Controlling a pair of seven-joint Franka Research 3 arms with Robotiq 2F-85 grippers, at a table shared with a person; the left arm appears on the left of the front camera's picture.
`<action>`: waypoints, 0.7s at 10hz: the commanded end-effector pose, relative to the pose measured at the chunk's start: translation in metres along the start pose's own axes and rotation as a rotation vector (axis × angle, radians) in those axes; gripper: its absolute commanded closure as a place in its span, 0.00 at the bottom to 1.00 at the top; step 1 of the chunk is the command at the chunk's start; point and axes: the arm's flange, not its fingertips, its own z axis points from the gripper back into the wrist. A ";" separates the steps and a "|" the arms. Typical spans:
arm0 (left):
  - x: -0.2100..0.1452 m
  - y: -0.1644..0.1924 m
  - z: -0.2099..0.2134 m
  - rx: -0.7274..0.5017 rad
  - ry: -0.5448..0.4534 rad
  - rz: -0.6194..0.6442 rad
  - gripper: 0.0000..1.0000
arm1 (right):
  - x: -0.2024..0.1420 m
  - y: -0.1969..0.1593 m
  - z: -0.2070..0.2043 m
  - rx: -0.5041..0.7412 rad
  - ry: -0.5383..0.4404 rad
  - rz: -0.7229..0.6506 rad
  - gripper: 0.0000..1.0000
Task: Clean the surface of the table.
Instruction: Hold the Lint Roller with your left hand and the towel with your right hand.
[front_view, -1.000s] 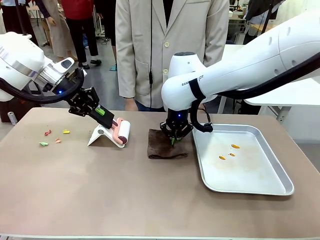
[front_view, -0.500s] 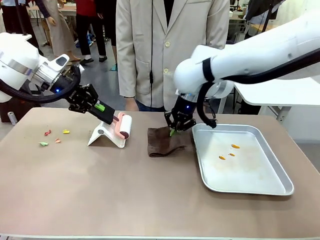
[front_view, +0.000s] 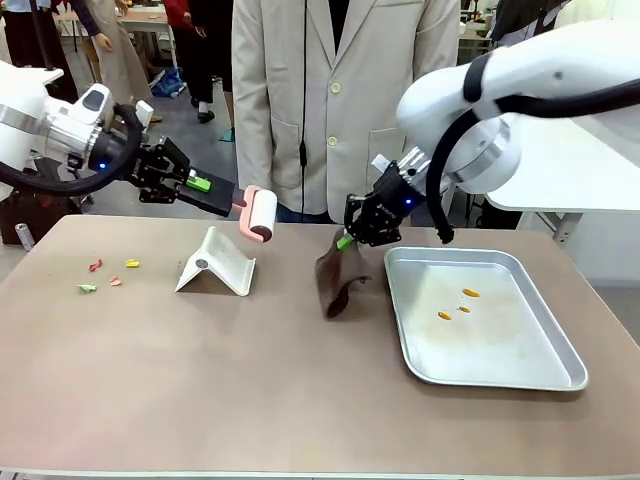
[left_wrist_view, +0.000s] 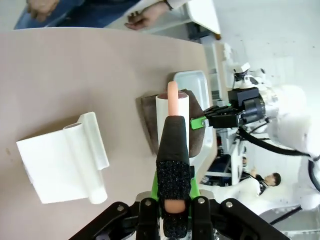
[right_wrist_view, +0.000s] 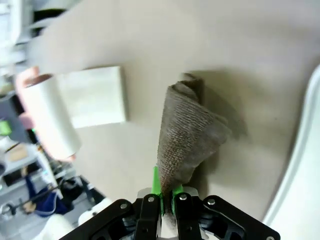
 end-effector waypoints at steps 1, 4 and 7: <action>-0.008 0.010 0.020 -0.149 0.042 -0.027 1.00 | -0.035 -0.022 0.032 0.273 0.034 0.097 1.00; -0.019 0.024 0.061 -0.311 0.092 0.006 1.00 | -0.079 -0.040 0.078 0.658 0.053 0.170 1.00; -0.062 0.050 0.117 -0.371 0.054 0.056 1.00 | -0.117 -0.090 0.139 0.904 0.082 0.163 1.00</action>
